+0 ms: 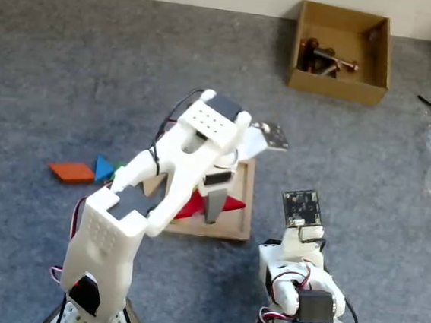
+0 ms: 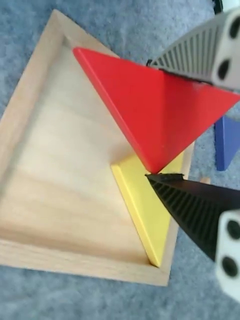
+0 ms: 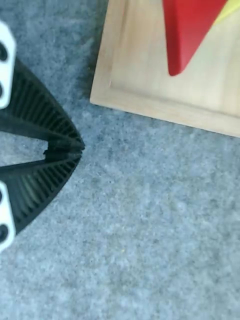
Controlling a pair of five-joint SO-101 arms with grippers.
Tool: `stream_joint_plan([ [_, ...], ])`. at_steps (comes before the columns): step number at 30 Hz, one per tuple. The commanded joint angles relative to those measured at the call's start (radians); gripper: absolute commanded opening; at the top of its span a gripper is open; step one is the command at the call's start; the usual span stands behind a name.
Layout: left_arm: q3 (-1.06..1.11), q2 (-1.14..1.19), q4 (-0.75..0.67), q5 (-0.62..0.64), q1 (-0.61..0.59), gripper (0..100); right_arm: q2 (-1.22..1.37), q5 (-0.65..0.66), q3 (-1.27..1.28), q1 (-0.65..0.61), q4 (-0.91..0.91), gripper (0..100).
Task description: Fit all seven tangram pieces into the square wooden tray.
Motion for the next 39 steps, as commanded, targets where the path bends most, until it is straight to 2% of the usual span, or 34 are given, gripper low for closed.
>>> stream_joint_plan([
  [1, -0.041, -0.061, -0.006, 0.009, 0.019, 34, -0.008, -0.008, 0.117, -0.010, -0.018, 0.5],
  [20, -0.042, -0.061, -0.014, 0.014, 0.018, 35, -0.008, -0.008, 0.117, -0.010, -0.018, 0.5],
  [33, -0.042, -0.059, -0.015, 0.014, 0.021, 6, -0.008, -0.008, 0.117, -0.010, -0.018, 0.5],
  [39, -0.041, -0.059, -0.028, 0.014, 0.021, 4, -0.008, -0.008, 0.117, -0.010, -0.018, 0.5],
])
